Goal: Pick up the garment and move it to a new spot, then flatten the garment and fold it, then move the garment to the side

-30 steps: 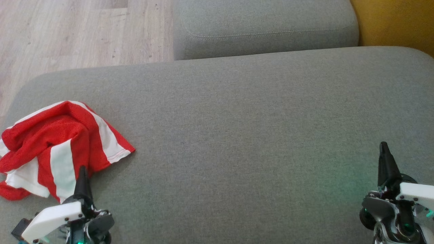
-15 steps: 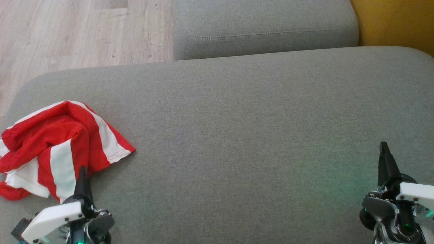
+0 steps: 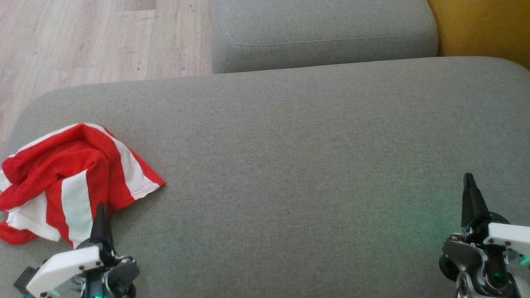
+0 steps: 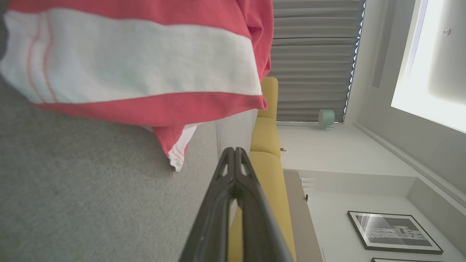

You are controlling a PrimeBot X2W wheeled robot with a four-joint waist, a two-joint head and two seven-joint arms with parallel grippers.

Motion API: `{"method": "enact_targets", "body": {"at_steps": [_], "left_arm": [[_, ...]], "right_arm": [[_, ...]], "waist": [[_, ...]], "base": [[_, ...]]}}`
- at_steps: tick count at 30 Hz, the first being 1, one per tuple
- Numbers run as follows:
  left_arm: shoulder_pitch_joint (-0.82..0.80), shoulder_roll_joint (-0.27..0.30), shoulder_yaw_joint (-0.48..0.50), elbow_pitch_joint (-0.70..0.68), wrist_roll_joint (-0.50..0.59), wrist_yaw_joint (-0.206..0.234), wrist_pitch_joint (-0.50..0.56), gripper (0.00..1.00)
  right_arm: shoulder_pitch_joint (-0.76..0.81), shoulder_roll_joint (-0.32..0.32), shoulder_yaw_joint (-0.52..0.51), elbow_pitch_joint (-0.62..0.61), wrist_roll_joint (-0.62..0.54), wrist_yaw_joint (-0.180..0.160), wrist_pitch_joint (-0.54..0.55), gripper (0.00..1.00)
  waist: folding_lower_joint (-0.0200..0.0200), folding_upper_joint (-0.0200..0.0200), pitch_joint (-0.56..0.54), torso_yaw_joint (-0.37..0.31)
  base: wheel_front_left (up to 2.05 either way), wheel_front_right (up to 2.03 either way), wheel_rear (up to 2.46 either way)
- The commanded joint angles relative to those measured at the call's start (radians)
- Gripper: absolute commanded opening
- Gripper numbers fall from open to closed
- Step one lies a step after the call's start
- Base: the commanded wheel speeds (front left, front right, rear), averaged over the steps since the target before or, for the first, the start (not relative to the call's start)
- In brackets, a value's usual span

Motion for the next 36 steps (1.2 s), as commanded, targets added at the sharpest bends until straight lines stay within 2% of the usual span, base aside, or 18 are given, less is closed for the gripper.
{"method": "enact_targets", "body": {"at_steps": [1, 2, 3, 4, 5, 6, 7, 8, 10, 24, 36], "left_arm": [[-0.051, 0.007, 0.034, -0.028, 0.009, -0.007, 0.003, 0.0], [-0.051, 0.007, 0.034, -0.028, 0.009, -0.007, 0.003, 0.0], [0.0, 0.0, 0.0, 0.0, 0.0, 0.0, 0.0, 1.0], [0.001, 0.0, -0.001, 0.007, 0.0, 0.001, 0.0, 1.0], [0.006, -0.001, -0.003, 0.02, 0.0, 0.001, -0.001, 1.0], [0.015, -0.002, -0.004, 0.035, 0.0, 0.001, -0.001, 0.0], [0.027, -0.003, -0.006, 0.051, 0.0, 0.001, -0.001, 0.0], [0.04, -0.004, -0.008, 0.068, 0.0, 0.001, -0.001, 1.0], [0.058, -0.007, -0.011, 0.089, 0.001, 0.001, -0.003, 1.0], [0.051, -0.001, -0.06, 0.041, 0.028, 0.0, -0.048, 1.0], [0.046, -0.002, -0.071, -0.006, 0.211, -0.001, -0.083, 1.0]], "right_arm": [[-0.05, -0.006, 0.024, -0.032, -0.003, -0.001, 0.006, 0.0], [-0.05, -0.006, 0.024, -0.032, -0.003, -0.001, 0.006, 0.0], [0.0, 0.0, 0.0, 0.0, 0.0, 0.0, 0.0, 0.96], [0.001, 0.0, 0.001, 0.007, 0.0, 0.0, 0.0, 0.76], [0.006, 0.001, 0.002, 0.019, 0.0, 0.0, 0.0, 0.8], [0.016, 0.003, 0.003, 0.035, 0.0, 0.0, 0.0, 0.0], [0.029, 0.005, 0.003, 0.052, 0.0, 0.0, -0.001, 0.0], [0.043, 0.006, 0.004, 0.07, 0.0, 0.0, -0.001, 1.0], [0.061, 0.008, 0.007, 0.091, 0.001, 0.0, -0.002, 1.0], [0.046, 0.006, 0.074, 0.034, -0.005, 0.0, -0.033, 1.0], [0.024, -0.007, 0.143, 0.018, -0.138, 0.0, -0.083, 1.0]], "waist": [[0.0, 0.0, 0.0, 0.0], [0.0, 0.0, 0.0, 0.0], [0.0, 0.0, 0.0, 0.0], [0.0, 0.0, 0.0, 0.0], [0.0, 0.0, 0.0, 0.0], [0.0, 0.0, 0.0, 0.0], [0.0, 0.0, 0.0, 0.0], [0.0, 0.0, 0.0, 0.0], [0.0, 0.0, 0.0, 0.0], [0.0, 0.0, -0.002, 0.001], [0.0, 0.0, -0.006, 0.003]], "base": [[0.0, 0.0, 0.0], [0.0, 0.0, 0.0], [0.0, 0.0, 0.0], [0.0, 0.0, 0.0], [0.0, 0.0, 0.0], [0.0, 0.0, 0.0], [0.0, 0.0, 0.0], [0.0, 0.0, 0.0], [0.0, 0.0, 0.0], [0.0, 0.0, 0.0], [0.0, 0.0, 0.0]]}}
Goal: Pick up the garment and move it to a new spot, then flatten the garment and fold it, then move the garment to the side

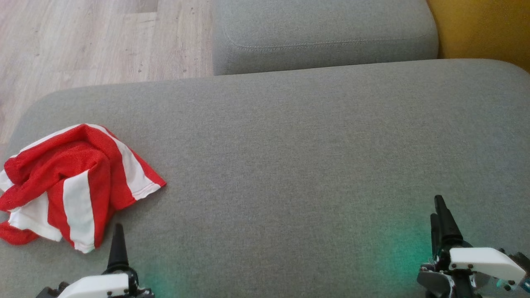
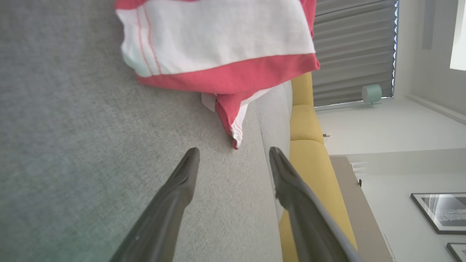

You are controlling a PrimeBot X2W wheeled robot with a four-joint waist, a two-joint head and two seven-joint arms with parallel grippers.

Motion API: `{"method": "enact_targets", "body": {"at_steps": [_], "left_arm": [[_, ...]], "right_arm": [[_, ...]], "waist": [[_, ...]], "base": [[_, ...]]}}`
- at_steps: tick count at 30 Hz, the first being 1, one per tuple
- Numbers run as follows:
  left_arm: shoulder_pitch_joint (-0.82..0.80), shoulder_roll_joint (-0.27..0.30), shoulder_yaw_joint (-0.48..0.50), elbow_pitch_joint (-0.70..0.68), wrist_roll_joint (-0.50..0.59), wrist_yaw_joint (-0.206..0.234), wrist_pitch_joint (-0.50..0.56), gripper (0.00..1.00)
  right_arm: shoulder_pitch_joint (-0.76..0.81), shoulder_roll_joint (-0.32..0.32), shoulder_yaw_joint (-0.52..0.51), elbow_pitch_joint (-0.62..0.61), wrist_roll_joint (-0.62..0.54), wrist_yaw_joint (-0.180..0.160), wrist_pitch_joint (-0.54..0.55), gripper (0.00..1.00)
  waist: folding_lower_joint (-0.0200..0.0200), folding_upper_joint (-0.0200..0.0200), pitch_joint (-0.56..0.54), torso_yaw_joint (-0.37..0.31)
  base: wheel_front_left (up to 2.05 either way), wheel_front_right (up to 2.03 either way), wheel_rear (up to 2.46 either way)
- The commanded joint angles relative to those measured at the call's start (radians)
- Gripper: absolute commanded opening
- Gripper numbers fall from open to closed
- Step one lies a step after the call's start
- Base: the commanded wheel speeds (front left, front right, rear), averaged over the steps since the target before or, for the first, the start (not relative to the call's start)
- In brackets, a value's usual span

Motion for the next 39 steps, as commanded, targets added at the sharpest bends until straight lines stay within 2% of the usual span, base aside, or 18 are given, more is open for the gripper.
{"method": "enact_targets", "body": {"at_steps": [1, 9, 22, 32, 39], "left_arm": [[-0.05, 0.008, 0.004, -0.045, 0.045, -0.002, -0.012, 1.0], [-0.047, 0.008, 0.005, -0.073, 0.193, 0.001, -0.032, 1.0], [-0.048, 0.012, -0.037, -0.131, 0.455, 0.052, -0.071, 1.0], [-0.049, 0.038, -0.09, -0.147, 0.605, 0.106, -0.101, 1.0], [-0.053, 0.066, -0.13, -0.136, 0.704, 0.162, -0.121, 1.0]], "right_arm": [[-0.053, -0.011, 0.016, -0.04, -0.041, 0.0, -0.013, 1.0], [-0.055, -0.007, 0.032, -0.035, -0.182, 0.0, -0.034, 1.0], [-0.051, -0.003, 0.059, -0.053, -0.454, 0.0, -0.072, 1.0], [-0.058, -0.004, 0.118, -0.053, -0.609, 0.0, -0.102, 1.0], [-0.064, -0.005, 0.152, -0.036, -0.724, 0.0, -0.122, 1.0]], "waist": [[0.0, 0.0, -0.001, 0.0], [0.0, 0.0, -0.005, 0.003], [0.0, 0.0, -0.012, 0.008], [0.0, 0.0, -0.02, 0.011], [0.0, 0.0, -0.027, 0.012]], "base": [[0.0, 0.0, 0.0], [0.0, 0.0, 0.0], [0.0, 0.0, 0.0], [0.0, 0.0, 0.0], [0.0, 0.0, 0.0]]}}
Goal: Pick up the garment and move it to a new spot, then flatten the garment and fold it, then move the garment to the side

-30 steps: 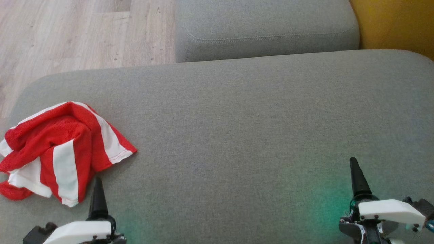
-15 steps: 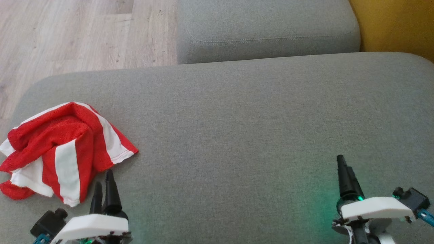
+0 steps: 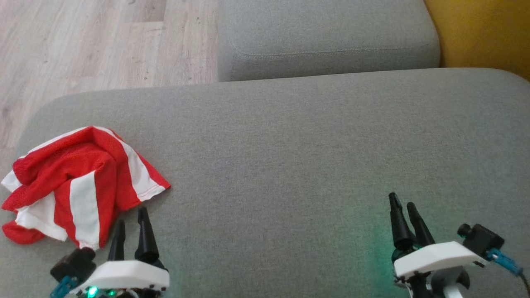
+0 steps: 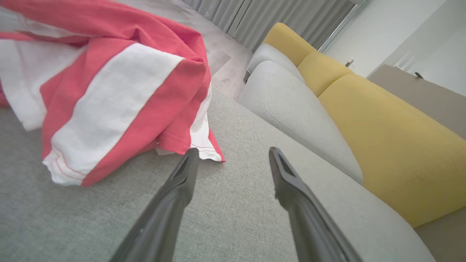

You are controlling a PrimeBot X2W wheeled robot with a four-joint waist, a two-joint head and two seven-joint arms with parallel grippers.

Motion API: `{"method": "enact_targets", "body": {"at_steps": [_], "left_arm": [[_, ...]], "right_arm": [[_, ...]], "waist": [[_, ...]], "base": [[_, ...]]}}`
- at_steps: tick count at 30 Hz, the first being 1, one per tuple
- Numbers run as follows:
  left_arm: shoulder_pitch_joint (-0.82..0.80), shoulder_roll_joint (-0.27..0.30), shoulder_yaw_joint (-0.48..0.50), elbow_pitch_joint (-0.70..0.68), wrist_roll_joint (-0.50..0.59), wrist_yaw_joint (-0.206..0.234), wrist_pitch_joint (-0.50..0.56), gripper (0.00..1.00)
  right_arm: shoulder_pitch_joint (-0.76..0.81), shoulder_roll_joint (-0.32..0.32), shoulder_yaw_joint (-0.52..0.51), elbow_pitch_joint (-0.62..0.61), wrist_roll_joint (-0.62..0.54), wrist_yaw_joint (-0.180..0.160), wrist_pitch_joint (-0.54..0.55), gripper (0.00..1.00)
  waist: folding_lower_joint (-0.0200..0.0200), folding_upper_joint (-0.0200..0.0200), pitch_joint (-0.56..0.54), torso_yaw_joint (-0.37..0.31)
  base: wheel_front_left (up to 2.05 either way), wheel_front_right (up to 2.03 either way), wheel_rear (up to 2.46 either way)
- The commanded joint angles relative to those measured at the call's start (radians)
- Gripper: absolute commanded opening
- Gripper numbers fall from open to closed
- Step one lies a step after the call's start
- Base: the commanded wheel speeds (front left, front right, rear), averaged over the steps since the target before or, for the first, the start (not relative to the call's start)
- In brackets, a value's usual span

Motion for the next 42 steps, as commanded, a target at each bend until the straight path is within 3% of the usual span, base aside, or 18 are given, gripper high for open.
{"method": "enact_targets", "body": {"at_steps": [1, 15, 26, 42], "left_arm": [[-0.054, 0.022, -0.001, -0.035, 0.044, 0.014, -0.016, 1.0], [-0.065, 0.054, -0.069, -0.046, 0.181, 0.066, -0.055, 1.0], [-0.067, 0.044, -0.075, -0.048, 0.283, 0.055, -0.087, 1.0], [-0.058, 0.027, -0.066, -0.025, 0.494, 0.039, -0.138, 1.0]], "right_arm": [[-0.057, -0.006, 0.025, -0.026, -0.051, 0.0, -0.017, 1.0], [-0.067, -0.007, 0.051, -0.016, -0.228, 0.0, -0.056, 1.0], [-0.065, -0.008, 0.015, -0.04, -0.378, -0.001, -0.088, 1.0], [-0.068, -0.01, 0.01, 0.023, -0.569, -0.001, -0.138, 1.0]], "waist": [[0.0, 0.0, -0.002, 0.0], [0.0, 0.0, -0.011, 0.001], [0.0, 0.0, -0.017, 0.001], [0.0, 0.0, -0.046, -0.004]], "base": [[0.0, 0.0, 0.0], [0.0, 0.0, 0.0], [0.0, 0.0, 0.0], [0.0, 0.0, 0.0]]}}
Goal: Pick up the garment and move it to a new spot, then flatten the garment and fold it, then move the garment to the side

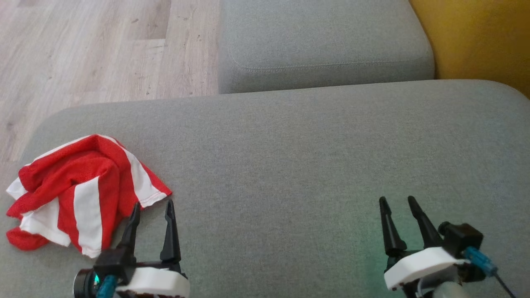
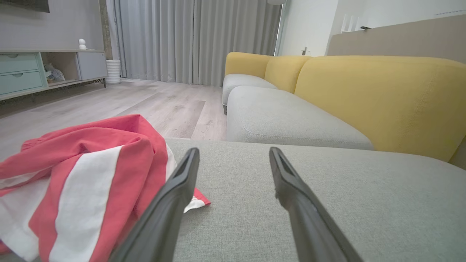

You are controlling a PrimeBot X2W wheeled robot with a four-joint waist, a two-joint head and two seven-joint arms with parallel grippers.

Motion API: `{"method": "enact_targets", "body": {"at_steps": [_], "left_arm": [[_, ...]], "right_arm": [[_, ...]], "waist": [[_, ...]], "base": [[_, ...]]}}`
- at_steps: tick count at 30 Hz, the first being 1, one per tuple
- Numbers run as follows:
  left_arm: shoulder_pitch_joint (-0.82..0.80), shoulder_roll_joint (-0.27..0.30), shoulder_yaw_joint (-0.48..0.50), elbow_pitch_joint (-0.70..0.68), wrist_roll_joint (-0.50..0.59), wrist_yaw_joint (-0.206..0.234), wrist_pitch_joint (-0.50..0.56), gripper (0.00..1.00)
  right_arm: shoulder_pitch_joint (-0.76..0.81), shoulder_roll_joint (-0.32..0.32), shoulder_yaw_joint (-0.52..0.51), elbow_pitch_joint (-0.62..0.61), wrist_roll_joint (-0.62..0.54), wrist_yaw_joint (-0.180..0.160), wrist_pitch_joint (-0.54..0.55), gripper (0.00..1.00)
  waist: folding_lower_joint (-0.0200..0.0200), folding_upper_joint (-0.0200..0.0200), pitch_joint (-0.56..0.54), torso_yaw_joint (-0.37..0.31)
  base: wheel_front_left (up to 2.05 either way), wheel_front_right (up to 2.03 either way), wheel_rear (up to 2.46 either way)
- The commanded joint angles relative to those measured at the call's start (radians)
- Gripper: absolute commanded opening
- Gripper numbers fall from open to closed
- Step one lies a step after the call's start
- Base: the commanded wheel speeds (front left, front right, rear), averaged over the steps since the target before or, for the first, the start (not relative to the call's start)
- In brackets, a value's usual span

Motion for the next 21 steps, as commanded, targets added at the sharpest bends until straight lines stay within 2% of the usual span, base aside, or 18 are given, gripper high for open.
{"method": "enact_targets", "body": {"at_steps": [1, 18, 21], "left_arm": [[-0.046, 0.0, 0.025, -0.026, 0.047, -0.001, -0.017, 1.0], [-0.049, -0.013, 0.019, 0.055, 0.252, 0.019, -0.064, 1.0], [-0.052, -0.017, 0.026, 0.073, 0.252, 0.019, -0.065, 1.0]], "right_arm": [[-0.057, -0.009, 0.034, -0.024, -0.047, -0.001, -0.019, 1.0], [-0.061, -0.011, 0.062, -0.002, -0.26, -0.001, -0.066, 1.0], [-0.059, -0.011, 0.057, -0.003, -0.264, -0.001, -0.067, 1.0]], "waist": [[0.0, 0.0, -0.003, -0.001], [0.0, 0.0, -0.018, -0.003], [0.0, 0.0, -0.017, -0.002]], "base": [[0.0, 0.0, 0.0], [0.0, 0.0, 0.0], [0.0, 0.0, 0.0]]}}
